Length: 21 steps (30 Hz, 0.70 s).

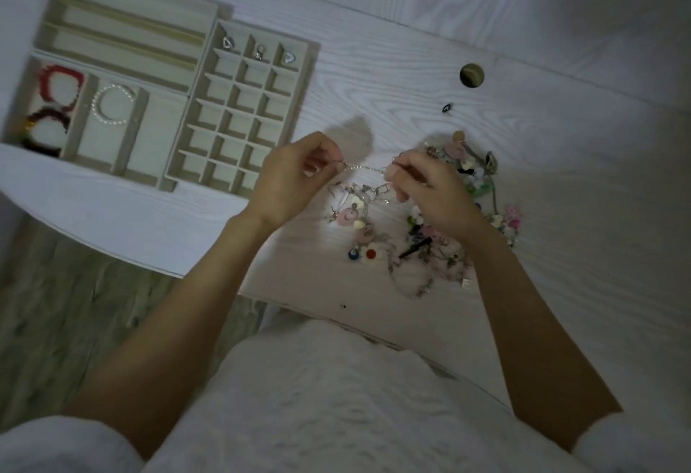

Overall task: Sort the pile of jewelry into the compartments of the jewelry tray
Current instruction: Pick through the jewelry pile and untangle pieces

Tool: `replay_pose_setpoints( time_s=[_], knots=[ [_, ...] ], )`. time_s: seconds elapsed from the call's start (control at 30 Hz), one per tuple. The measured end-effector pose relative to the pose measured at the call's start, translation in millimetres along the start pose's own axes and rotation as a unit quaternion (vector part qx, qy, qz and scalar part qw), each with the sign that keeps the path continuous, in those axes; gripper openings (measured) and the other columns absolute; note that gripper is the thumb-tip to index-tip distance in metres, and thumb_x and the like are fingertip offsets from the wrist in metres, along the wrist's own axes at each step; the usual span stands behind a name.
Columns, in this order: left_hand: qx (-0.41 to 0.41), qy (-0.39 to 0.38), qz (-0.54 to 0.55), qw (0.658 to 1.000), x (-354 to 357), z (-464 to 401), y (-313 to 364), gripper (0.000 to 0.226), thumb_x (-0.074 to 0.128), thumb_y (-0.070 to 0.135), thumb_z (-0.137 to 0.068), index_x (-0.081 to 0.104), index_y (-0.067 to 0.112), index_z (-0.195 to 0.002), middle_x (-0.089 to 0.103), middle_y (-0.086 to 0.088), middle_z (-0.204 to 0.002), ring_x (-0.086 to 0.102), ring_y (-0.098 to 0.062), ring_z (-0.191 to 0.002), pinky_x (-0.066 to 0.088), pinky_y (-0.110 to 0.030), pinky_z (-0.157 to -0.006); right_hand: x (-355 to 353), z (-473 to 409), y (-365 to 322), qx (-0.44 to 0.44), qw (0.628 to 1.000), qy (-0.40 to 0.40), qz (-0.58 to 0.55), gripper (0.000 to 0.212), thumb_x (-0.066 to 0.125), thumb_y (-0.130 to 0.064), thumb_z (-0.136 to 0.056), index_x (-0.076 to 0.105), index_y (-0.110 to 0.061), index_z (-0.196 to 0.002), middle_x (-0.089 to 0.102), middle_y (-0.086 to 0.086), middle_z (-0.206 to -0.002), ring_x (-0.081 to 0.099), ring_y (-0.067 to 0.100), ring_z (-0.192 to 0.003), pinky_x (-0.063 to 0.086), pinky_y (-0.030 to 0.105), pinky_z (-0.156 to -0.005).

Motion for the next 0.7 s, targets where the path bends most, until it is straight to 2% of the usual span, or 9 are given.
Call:
replay_pose_setpoints(
  time_s=[0.13, 0.2, 0.37, 0.4, 0.47, 0.53, 0.6, 0.7],
  knots=[
    [-0.056, 0.062, 0.086, 0.993, -17, 9, -4, 0.012, 0.063, 0.006, -0.088, 0.061, 0.018, -0.09, 0.066, 0.009, -0.084, 0.064, -0.005, -0.082, 0.05, -0.018, -0.077, -11, 4, -2, -0.004, 0.999, 0.001, 0.044, 0.009, 0.059, -0.021, -0.091, 0.067, -0.017, -0.092, 0.067, -0.001, -0.084, 0.061, 0.012, -0.078, 0.049, 0.03, -0.076],
    [-0.075, 0.065, 0.079, 0.992, -23, 13, -7, 0.014, 0.062, 0.006, -0.088, 0.062, 0.018, -0.094, 0.066, 0.012, -0.085, 0.063, -0.001, -0.081, 0.047, -0.014, -0.076, -14, 6, -5, 0.005, 0.999, -0.002, 0.054, 0.012, 0.059, -0.02, -0.092, 0.069, -0.014, -0.093, 0.066, 0.001, -0.082, 0.058, 0.011, -0.072, 0.049, 0.032, -0.073],
    [-0.125, 0.087, 0.034, 0.988, -35, 20, -15, 0.021, 0.057, 0.007, -0.086, 0.069, 0.025, -0.089, 0.068, 0.011, -0.091, 0.062, -0.006, -0.087, 0.045, -0.014, -0.078, -22, 10, -11, 0.014, 0.995, 0.037, 0.087, 0.011, 0.062, -0.016, -0.09, 0.07, -0.013, -0.096, 0.061, -0.016, -0.076, 0.056, -0.008, -0.068, 0.043, 0.008, -0.067],
    [-0.122, 0.088, 0.01, 0.989, -41, 21, -16, 0.022, 0.056, 0.007, -0.086, 0.069, 0.024, -0.088, 0.068, 0.011, -0.09, 0.061, -0.006, -0.085, 0.045, -0.014, -0.078, -23, 11, -14, 0.017, 0.995, 0.04, 0.092, 0.012, 0.063, -0.015, -0.089, 0.071, -0.011, -0.097, 0.063, -0.014, -0.078, 0.057, -0.005, -0.07, 0.045, 0.011, -0.068],
    [-0.098, 0.069, -0.077, 0.99, -51, 25, -18, 0.018, 0.057, 0.008, -0.087, 0.071, 0.019, -0.087, 0.066, 0.01, -0.088, 0.058, -0.005, -0.076, 0.043, -0.011, -0.071, -27, 12, -16, 0.023, 0.994, 0.048, 0.099, 0.013, 0.064, -0.015, -0.088, 0.072, -0.01, -0.097, 0.068, -0.004, -0.081, 0.062, 0.009, -0.076, 0.051, 0.024, -0.072],
    [-0.06, 0.029, -0.162, 0.985, -61, 29, -21, 0.013, 0.059, 0.01, -0.086, 0.071, 0.014, -0.089, 0.066, 0.003, -0.086, 0.058, -0.013, -0.073, 0.044, -0.021, -0.068, -29, 15, -24, 0.022, 0.992, 0.052, 0.109, 0.012, 0.066, -0.015, -0.086, 0.073, -0.011, -0.096, 0.071, 0.003, -0.086, 0.065, 0.016, -0.078, 0.053, 0.029, -0.075],
    [-0.043, -0.002, -0.204, 0.978, -73, 32, -29, 0.011, 0.06, 0.012, -0.086, 0.071, 0.013, -0.088, 0.066, -0.002, -0.083, 0.06, -0.021, -0.076, 0.043, -0.029, -0.068, -27, 14, -35, 0.018, 0.994, 0.04, 0.1, 0.01, 0.068, -0.014, -0.085, 0.073, -0.015, -0.094, 0.071, 0.001, -0.086, 0.065, 0.007, -0.075, 0.053, 0.022, -0.073],
    [-0.045, 0.013, -0.203, 0.978, -98, 34, -42, 0.007, 0.063, 0.016, -0.087, 0.07, 0.015, -0.089, 0.065, 0.004, -0.081, 0.058, -0.012, -0.074, 0.038, -0.022, -0.066, -14, 1, -52, 0.015, 0.993, 0.028, 0.117, 0.009, 0.068, -0.013, -0.085, 0.072, -0.019, -0.09, 0.068, -0.01, -0.081, 0.062, -0.006, -0.072, 0.047, 0.008, -0.07]
  ],
)
Point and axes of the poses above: each hand's wrist, its own z-axis away from the middle knuckle, its own x-axis out of the palm, y = z × x, the point moved 4 cm from there along -z, towards the middle knuckle
